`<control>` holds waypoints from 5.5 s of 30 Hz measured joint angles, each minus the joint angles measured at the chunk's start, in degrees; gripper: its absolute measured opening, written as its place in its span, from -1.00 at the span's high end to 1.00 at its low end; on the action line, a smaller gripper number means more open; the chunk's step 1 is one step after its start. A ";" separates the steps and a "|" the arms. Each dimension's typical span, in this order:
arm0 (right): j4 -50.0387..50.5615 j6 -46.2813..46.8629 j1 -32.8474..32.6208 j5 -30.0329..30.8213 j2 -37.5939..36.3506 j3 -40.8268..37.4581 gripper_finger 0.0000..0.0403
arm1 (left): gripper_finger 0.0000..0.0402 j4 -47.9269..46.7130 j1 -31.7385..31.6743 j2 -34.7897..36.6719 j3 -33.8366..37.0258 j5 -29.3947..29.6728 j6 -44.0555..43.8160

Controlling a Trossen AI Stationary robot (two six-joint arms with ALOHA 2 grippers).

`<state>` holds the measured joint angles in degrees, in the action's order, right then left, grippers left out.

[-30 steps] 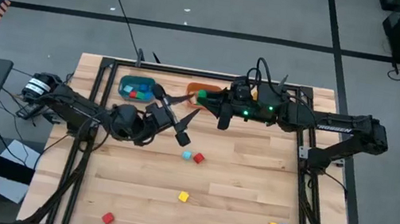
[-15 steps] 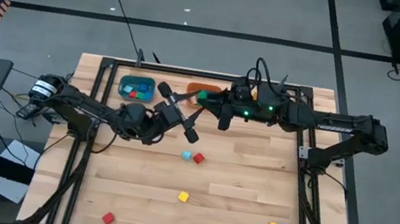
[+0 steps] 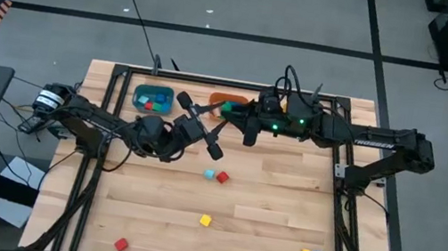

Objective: Sort blocks by size
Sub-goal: Put the green half-circle block into the blue bin, then put the yellow cylindrical block into the orange bin

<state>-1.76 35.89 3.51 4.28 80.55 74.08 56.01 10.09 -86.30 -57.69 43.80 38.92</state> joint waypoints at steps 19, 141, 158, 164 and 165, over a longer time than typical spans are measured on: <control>0.17 -0.14 0.04 0.12 0.00 0.02 0.12 | 0.44 -0.28 0.02 0.00 0.04 0.12 -0.17; 19.48 -20.46 16.98 -6.54 -6.60 -0.04 -0.28 | 0.38 -76.27 -37.68 20.96 25.68 -9.19 -94.44; 24.98 -24.50 17.33 -7.45 -6.60 -0.02 -0.27 | 0.10 -73.27 -38.64 20.96 25.44 -19.12 -91.21; 31.66 -23.23 17.31 -7.31 -6.60 -0.02 -0.25 | 0.11 -71.06 -35.09 21.20 24.03 -24.88 -82.47; 33.48 -21.94 17.14 -6.86 -6.60 -0.02 -0.25 | 0.12 -70.95 -33.69 21.20 23.20 -25.07 -80.91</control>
<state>31.72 13.95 20.65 -2.57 73.95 74.06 -14.94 -23.61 -65.10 -34.49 18.72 -41.99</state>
